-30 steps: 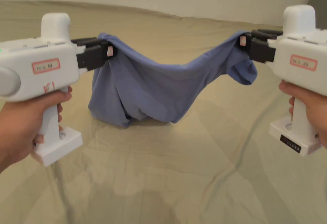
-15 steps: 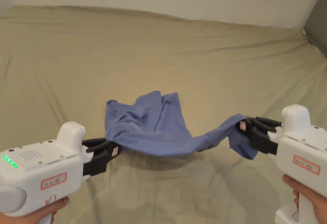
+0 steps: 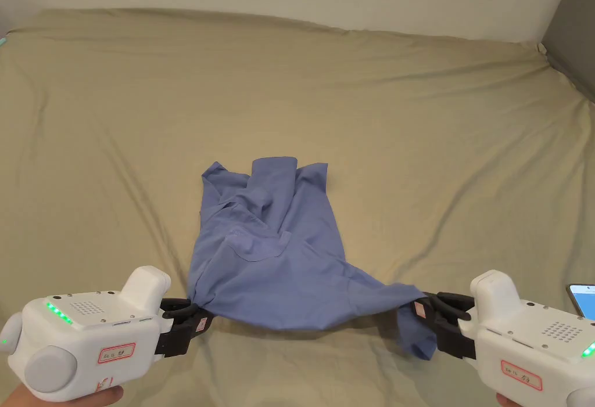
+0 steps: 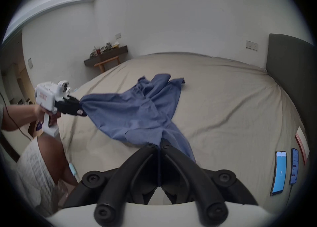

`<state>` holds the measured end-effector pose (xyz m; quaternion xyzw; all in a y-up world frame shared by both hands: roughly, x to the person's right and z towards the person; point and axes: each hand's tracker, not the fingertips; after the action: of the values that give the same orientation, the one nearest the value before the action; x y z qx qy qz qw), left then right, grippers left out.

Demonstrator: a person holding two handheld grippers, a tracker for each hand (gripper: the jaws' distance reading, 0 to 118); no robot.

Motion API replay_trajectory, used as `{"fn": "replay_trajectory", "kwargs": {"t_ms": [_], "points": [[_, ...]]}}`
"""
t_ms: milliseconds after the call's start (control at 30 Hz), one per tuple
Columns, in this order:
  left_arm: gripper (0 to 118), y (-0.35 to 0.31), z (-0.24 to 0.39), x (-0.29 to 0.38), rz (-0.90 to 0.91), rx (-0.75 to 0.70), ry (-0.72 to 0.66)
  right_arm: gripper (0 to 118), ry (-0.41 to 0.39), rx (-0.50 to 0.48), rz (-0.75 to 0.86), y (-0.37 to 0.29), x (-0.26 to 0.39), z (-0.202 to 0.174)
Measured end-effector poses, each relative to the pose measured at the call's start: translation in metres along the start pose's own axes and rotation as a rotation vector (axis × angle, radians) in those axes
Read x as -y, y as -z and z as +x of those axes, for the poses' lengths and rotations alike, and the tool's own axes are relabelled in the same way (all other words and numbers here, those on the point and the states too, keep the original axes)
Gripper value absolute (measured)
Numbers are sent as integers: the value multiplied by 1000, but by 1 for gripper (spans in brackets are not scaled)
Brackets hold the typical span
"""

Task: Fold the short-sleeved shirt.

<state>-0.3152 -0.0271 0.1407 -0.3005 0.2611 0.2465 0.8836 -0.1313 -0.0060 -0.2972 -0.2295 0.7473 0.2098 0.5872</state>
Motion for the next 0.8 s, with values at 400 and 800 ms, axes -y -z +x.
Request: {"fn": "replay_trajectory", "kwargs": {"t_ms": [400, 800], "points": [[1, 12, -10, -2, -154, -5, 46, 0, -266, -73, -233, 5, 29, -32], [1, 30, -16, 3, -253, -1, 60, 0, -280, -119, -315, 27, 34, -26]]}}
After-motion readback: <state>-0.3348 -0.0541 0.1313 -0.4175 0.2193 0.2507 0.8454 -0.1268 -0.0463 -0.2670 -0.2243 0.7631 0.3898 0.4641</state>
